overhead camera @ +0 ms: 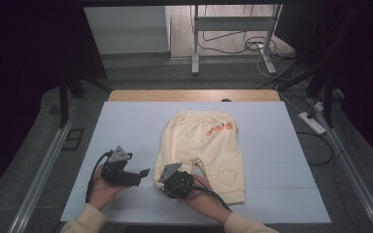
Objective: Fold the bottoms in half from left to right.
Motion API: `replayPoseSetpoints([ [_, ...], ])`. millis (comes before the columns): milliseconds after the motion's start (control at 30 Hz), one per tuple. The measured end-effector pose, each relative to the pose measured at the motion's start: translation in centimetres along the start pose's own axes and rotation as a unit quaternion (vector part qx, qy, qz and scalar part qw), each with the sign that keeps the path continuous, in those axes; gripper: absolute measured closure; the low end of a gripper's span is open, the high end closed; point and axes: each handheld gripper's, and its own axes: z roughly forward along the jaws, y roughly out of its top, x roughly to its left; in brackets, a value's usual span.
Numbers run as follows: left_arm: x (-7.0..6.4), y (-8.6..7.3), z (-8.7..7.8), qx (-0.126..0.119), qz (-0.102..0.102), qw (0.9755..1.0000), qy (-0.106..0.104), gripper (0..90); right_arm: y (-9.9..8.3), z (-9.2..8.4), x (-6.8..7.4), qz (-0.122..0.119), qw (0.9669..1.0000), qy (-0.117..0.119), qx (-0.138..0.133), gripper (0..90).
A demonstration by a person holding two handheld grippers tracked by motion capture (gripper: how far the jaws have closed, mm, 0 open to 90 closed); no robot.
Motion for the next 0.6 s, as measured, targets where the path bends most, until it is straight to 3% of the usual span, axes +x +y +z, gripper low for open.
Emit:
replayPoseSetpoints([
  [133, 0.1, 0.2, 0.0, -0.004, 0.001, 1.0, 0.0, 9.2, 0.0, -0.2, -0.3, 0.018, 0.9997, 0.012, -0.007, 77.6],
  [367, 0.0, 1.3, 0.3, -0.011, 0.009, 0.9999, -0.002, 9.6, 0.2, -0.9, -0.1, 0.008, 0.9996, 0.016, -0.022, 78.1],
  [600, 0.4, 2.6, 1.1, -0.012, 0.006, 0.9999, -0.009, 10.9, 0.2, -1.1, 0.0, 0.013, 0.9992, 0.023, -0.031, 78.1],
])
